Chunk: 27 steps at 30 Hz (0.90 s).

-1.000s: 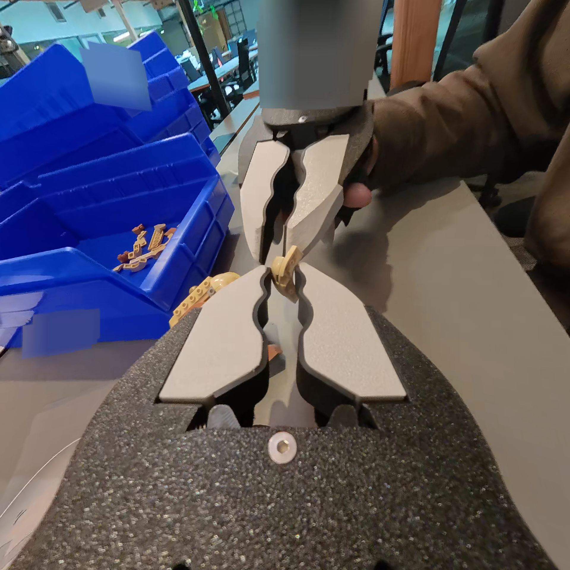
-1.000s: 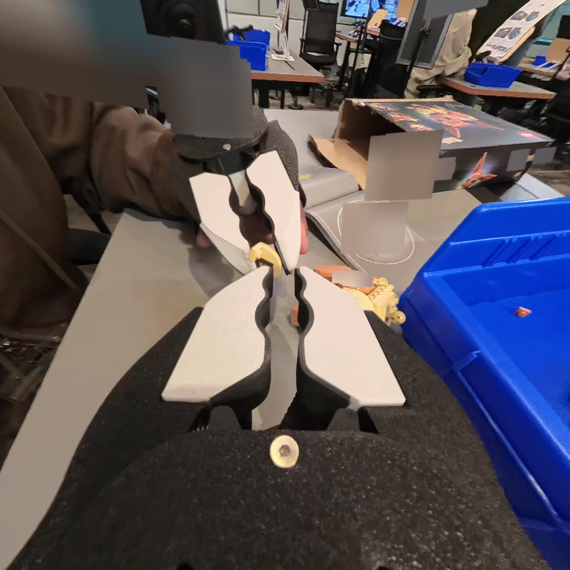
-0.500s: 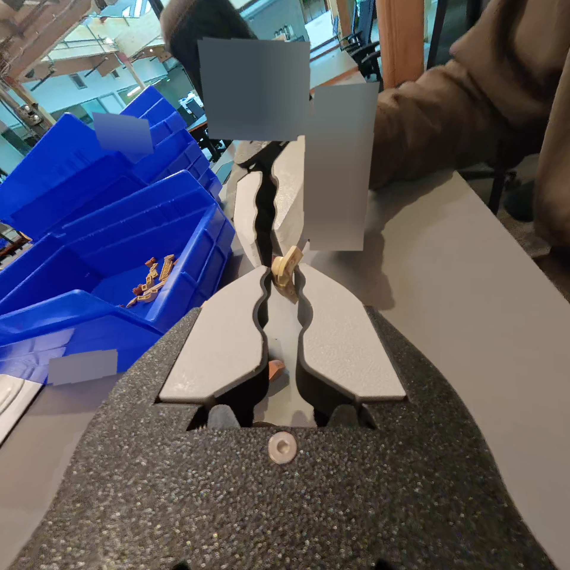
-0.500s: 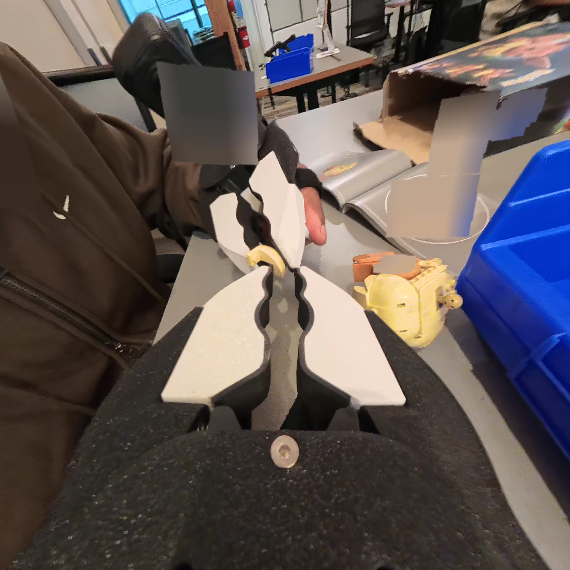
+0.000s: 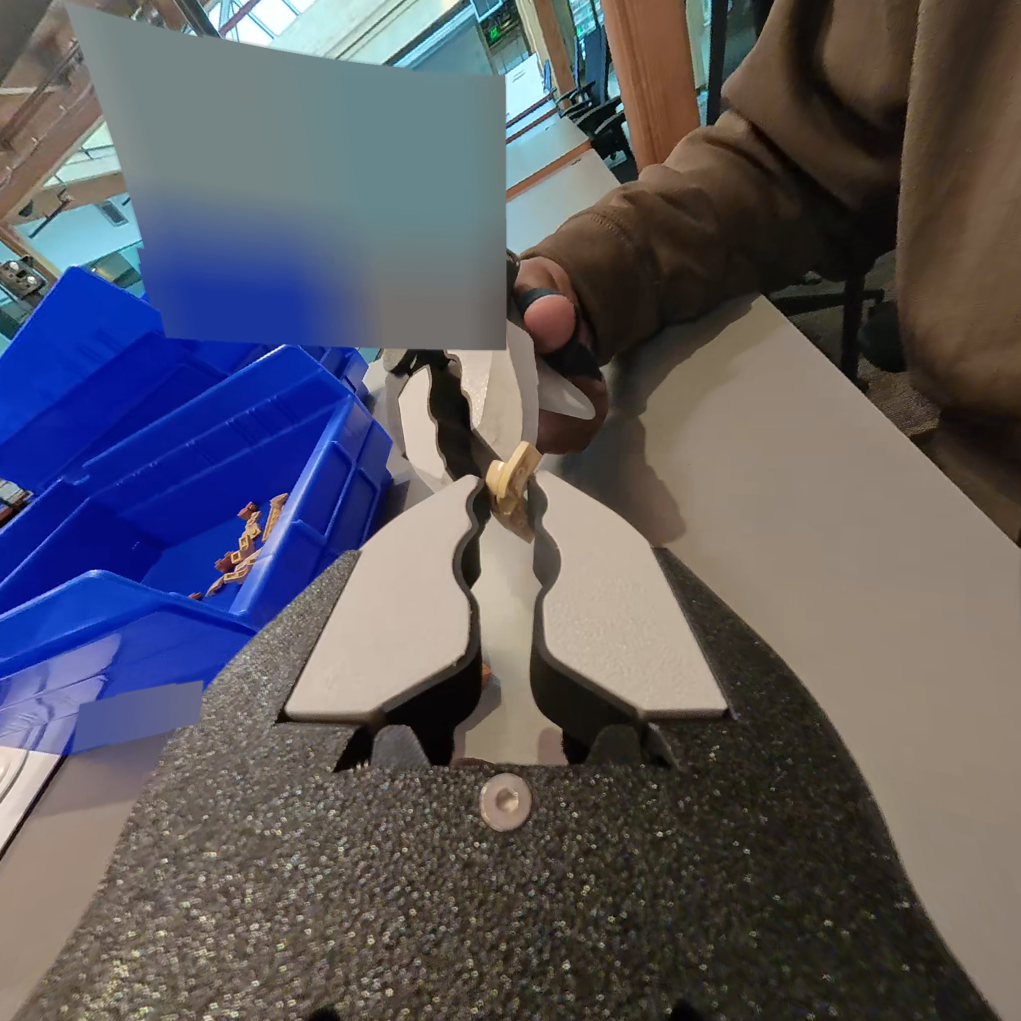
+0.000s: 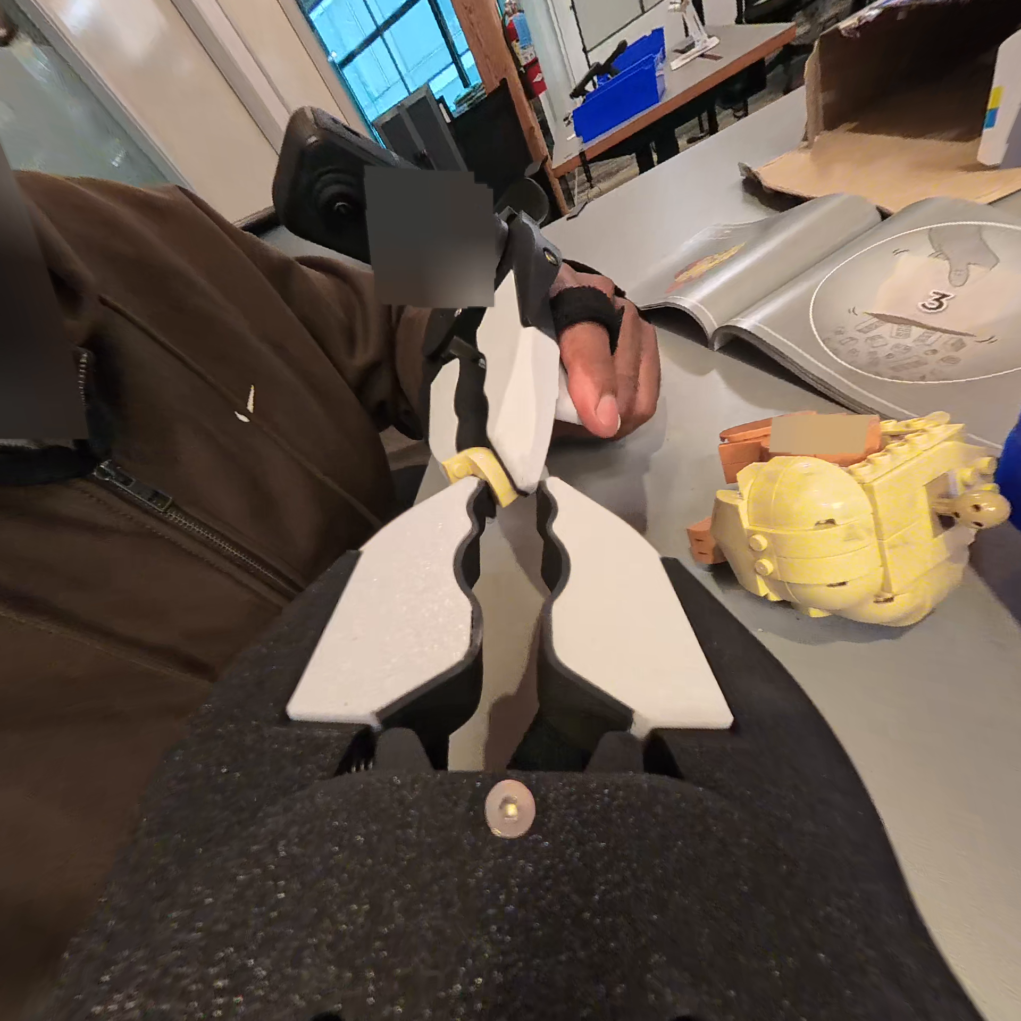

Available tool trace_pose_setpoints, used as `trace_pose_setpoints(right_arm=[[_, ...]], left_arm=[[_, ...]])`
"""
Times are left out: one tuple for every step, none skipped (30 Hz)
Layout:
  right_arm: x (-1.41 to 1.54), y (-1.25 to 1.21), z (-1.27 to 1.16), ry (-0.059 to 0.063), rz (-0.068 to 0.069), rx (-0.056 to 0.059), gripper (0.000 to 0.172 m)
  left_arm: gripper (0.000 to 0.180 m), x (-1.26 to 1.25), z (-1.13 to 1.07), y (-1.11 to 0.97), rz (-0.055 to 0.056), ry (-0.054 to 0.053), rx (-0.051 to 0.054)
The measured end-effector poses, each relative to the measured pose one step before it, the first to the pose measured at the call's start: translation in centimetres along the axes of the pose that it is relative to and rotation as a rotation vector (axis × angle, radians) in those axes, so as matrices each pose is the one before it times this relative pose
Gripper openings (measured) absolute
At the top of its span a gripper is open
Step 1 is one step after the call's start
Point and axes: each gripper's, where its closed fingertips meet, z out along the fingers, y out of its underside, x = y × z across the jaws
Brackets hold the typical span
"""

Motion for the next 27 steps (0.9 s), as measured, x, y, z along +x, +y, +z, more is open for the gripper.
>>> trace_pose_setpoints(right_arm=[[0.017,0.012,0.058,-0.0061,0.0092,0.0065,0.017],[0.107,-0.055,0.015,0.0031,0.0033,0.0083,0.017],[0.156,-0.095,-0.01,0.0099,-0.0022,0.0068,0.017],[0.199,-0.097,-0.007,0.0152,-0.0032,0.0044,0.017],[0.235,-0.097,0.014,0.0199,-0.0036,0.0024,0.016],[0.22,-0.021,0.028,0.0214,-0.0058,-0.0014,0.014],[0.19,0.053,0.014,0.0181,-0.0069,-0.0049,0.014],[0.153,0.081,-0.011,0.0147,-0.0054,-0.0068,0.013],[0.175,0.098,-0.037,0.0148,-0.0048,-0.0079,0.011],[0.252,0.121,-0.07,0.0189,-0.0069,-0.0087,0.007],[0.308,0.085,-0.098,0.0222,-0.0064,-0.0065,0.006],[0.26,0.035,-0.11,0.0178,-0.0043,-0.0034,0.006],[0.118,-0.035,-0.119,0.0093,-0.0063,0.0011,0.006],[0.073,-0.065,-0.089,0.0081,-0.0077,0.0034,0.006],[0.156,-0.052,-0.074,0.0141,-0.0075,0.0025,0.006],[0.233,-0.101,-0.077,0.0191,-0.0095,0.005,0.006],[0.227,-0.207,-0.104,0.0196,-0.0118,0.0132,0.006],[0.185,-0.296,-0.133,0.0153,-0.0114,0.0203,0.006],[0.155,-0.326,-0.149,0.0115,-0.0097,0.023,0.006],[0.163,-0.336,-0.141,0.0117,-0.0094,0.0238,0.006],[0.11,-0.335,-0.152,0.008,-0.0109,0.0248,0.006],[-0.015,-0.326,-0.13,-0.0009,-0.0122,0.0253,0.006],[-0.13,-0.318,-0.105,-0.007,-0.0133,0.0262,0.006],[-0.17,-0.219,-0.063,-0.0105,-0.014,0.0219,0.006],[-0.156,-0.104,-0.01,-0.0077,-0.0153,0.0146,0.006],[-0.117,0.022,0.041,-0.0047,-0.0162,0.0061,0.006],[-0.125,0.091,0.064,-0.0051,-0.016,0.0009,0.006]], left_arm=[[0.014,0.015,0.001,0.032,-0.0056,0.0023,0.0055],[0.014,-0.1,0.015,0.066,-0.0102,-0.0025,-0.0019],[0.014,-0.141,-0.001,0.057,-0.0085,-0.0047,-0.0028],[0.014,-0.151,-0.011,0.018,-0.006,-0.0062,-0.0006],[0.015,-0.178,-0.006,0.039,-0.0074,-0.0087,-0.0004],[0.015,-0.142,0.007,0.104,-0.0105,-0.0043,-0.0035],[0.015,-0.053,-0.001,0.078,-0.0128,0.003,-0.0015],[0.015,-0.028,0.011,0.082,-0.013,0.0037,-0.0019],[0.015,-0.066,0.013,0.067,-0.01,-0.0004,-0.0012],[0.017,-0.21,-0.025,0.027,-0.0075,-0.0103,0.0008],[0.017,-0.218,-0.039,0.056,-0.0051,-0.008,-0.0027],[0.017,-0.172,-0.04,0.088,-0.0061,-0.0038,-0.005],[0.017,-0.095,-0.032,0.06,-0.0068,-0.0003,-0.0009],[0.018,-0.048,-0.004,0.036,-0.0082,0.0012,0.0001],[0.019,-0.055,0.013,0.064,-0.0102,0.0003,-0.0024],[0.022,-0.094,0.018,0.106,-0.0146,-0.0004,-0.0044],[0.025,-0.135,0.005,0.05,-0.0239,0.0007,-0.0007],[0.028,-0.163,-0.008,-0.002,-0.0375,0.0047,0.0031],[0.029,-0.148,-0.034,-0.029,-0.0479,0.0099,0.005],[0.029,-0.2,-0.049,-0.041,-0.0525,0.0089,0.0066],[0.03,-0.253,-0.055,-0.058,-0.0541,0.0062,0.0088],[0.029,-0.168,-0.073,-0.089,-0.0561,0.0135,0.0108],[0.028,-0.03,-0.081,-0.123,-0.0574,0.0228,0.0121],[0.028,0.073,-0.066,-0.141,-0.053,0.0271,0.0138],[0.025,0.114,-0.075,-0.174,-0.043,0.0251,0.0154],[0.021,0.191,-0.06,-0.173,-0.0307,0.0251,0.0149],[0.017,0.226,-0.046,-0.083,-0.0219,0.0233,0.0089]])
